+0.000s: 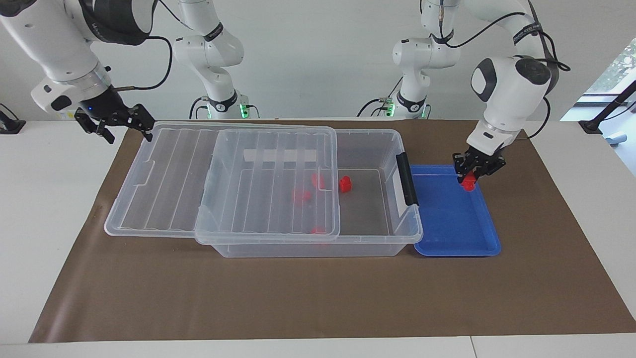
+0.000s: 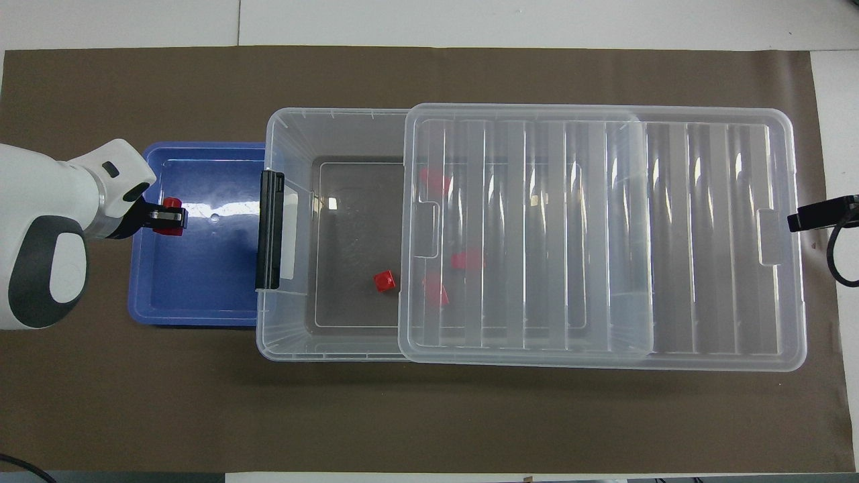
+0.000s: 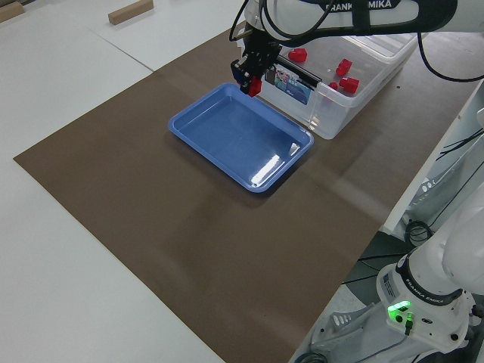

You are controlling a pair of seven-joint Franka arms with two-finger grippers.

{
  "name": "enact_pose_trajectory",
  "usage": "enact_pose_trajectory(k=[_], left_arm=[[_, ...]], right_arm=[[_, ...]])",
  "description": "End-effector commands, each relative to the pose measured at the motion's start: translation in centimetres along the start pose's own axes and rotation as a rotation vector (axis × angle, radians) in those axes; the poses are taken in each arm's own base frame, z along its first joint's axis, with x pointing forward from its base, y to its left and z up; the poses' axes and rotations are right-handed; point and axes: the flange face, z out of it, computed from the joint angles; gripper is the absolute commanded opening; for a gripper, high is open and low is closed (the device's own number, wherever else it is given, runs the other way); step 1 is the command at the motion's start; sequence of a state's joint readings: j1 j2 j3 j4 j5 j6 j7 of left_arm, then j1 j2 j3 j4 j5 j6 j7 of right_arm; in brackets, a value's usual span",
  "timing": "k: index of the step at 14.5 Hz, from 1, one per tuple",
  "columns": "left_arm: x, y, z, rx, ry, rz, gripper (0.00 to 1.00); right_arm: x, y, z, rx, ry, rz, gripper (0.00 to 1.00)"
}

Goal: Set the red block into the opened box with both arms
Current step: 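Lift the red block with the left gripper and carry it into the box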

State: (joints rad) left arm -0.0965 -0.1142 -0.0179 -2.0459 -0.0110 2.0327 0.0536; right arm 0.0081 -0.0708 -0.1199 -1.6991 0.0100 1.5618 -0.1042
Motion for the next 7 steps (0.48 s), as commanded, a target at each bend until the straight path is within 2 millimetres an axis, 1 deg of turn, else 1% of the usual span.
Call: enact_pose_trajectory(k=[1,4,6,7], left_arm=[[0.3,3.9,-1.9,0.020,-0.013,-0.035,0.00],[0.6,9.5,-2.6,0.017,0.017,-0.029,0.00],[0.2,14.3,-2.8,0.007,0.050,0.008,0.00],[0.1,16.0,-2.8,-0.002,0.065,0.011,0.00]], right_arm=[[-0.7,-1.4,-0.3,0.006,-0.018,0.047,1.00],[-0.7,-1.5,-0.3,0.005,-0.018,0.069,1.00],[-0.7,-1.5,-0.3,0.005,-0.021,0.069,1.00],[-0.8,-1.5,-0.3,0.005,-0.024,0.069,1.00]])
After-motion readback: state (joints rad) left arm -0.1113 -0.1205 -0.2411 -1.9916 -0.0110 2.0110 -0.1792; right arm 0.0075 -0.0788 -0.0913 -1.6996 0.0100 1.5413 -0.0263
